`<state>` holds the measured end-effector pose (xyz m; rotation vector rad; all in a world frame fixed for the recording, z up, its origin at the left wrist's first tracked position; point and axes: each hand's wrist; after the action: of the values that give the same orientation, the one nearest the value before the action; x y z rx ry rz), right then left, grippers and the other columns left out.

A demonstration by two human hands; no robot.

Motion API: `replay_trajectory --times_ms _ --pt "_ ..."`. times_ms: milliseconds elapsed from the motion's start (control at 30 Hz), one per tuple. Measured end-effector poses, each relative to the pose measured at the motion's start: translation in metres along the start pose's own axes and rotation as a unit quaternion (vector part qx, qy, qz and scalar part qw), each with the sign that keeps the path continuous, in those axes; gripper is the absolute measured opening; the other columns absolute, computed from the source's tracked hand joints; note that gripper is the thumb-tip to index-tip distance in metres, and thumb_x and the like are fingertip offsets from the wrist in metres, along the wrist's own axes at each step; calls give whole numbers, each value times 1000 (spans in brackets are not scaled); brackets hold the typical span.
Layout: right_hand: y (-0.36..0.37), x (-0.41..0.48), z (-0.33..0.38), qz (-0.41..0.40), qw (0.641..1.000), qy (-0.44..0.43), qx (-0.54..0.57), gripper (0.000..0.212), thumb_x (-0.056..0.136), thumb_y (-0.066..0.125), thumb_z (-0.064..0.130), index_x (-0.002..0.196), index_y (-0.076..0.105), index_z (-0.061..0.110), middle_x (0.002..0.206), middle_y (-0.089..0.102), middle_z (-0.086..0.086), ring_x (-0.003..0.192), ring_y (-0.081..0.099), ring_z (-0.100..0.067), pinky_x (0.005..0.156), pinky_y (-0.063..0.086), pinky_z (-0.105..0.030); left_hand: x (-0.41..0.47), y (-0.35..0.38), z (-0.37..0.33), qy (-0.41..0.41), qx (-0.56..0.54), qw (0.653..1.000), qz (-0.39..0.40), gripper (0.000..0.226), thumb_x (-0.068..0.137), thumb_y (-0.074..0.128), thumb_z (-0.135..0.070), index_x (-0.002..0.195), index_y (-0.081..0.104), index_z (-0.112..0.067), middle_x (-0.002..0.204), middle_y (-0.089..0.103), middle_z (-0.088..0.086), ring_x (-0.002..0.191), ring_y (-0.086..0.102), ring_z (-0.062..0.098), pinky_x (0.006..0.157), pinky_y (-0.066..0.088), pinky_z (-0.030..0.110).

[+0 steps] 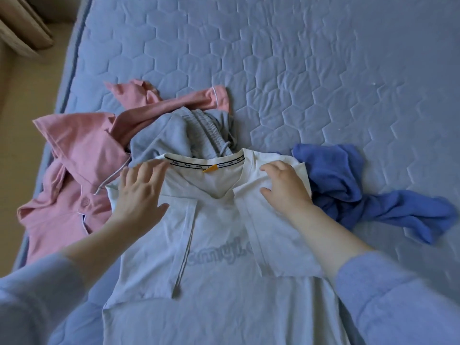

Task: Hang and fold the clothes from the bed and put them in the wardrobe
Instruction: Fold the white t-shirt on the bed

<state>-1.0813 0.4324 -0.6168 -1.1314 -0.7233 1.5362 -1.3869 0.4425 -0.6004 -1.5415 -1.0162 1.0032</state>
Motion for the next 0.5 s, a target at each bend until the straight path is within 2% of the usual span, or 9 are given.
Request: replay_trajectory --times_ms 133,233,333,367,433,500 --pt "5 24 6 13 1000 -11 -10 63 81 70 13 138 42 10 141 44 -9 132 37 -27 105 32 -31 5 8 9 22 22 999 11 104 59 88 -19 148 34 -10 143 40 16 125 42 42 110 26 60" --pt "9 40 5 47 995 -23 -85 73 83 69 26 143 33 9 143 42 -11 134 36 -27 108 28 -31 11 14 15 18 19 1000 -2 107 59 86 -15 150 29 -13 145 37 16 127 41 39 113 22 58" --pt "10 52 1 82 985 -2 -152 97 81 72 40 152 14 8 152 31 -14 143 25 -28 115 23 -37 19 17 22 14 13 1000 -19 107 58 86 -11 150 31 -11 138 41 18 119 45 40 107 30 50" --pt "10 55 -1 86 983 4 -164 102 78 74 43 152 13 9 151 33 -14 142 28 -29 115 24 -39 22 17 25 9 15 1000 -18 107 58 86 -12 150 30 -11 132 45 18 115 47 41 104 33 49" --pt "9 59 -3 79 979 8 -187 100 73 76 48 148 23 10 140 44 -14 132 40 -31 109 29 -40 25 18 28 -17 16 1000 -14 108 59 87 -16 150 29 -10 121 51 17 109 52 40 98 34 48" --pt "9 59 -7 56 979 2 -195 78 70 76 51 131 45 12 126 50 -13 119 46 -33 101 32 -38 24 19 30 -43 13 999 -10 110 61 87 -20 151 26 -10 116 56 16 106 56 39 97 32 47"
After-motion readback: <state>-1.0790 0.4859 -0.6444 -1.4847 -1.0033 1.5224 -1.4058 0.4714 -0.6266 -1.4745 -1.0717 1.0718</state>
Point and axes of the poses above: each hand's wrist, its own x-axis towards the middle knuckle, its own y-axis out of the palm, z = x × y
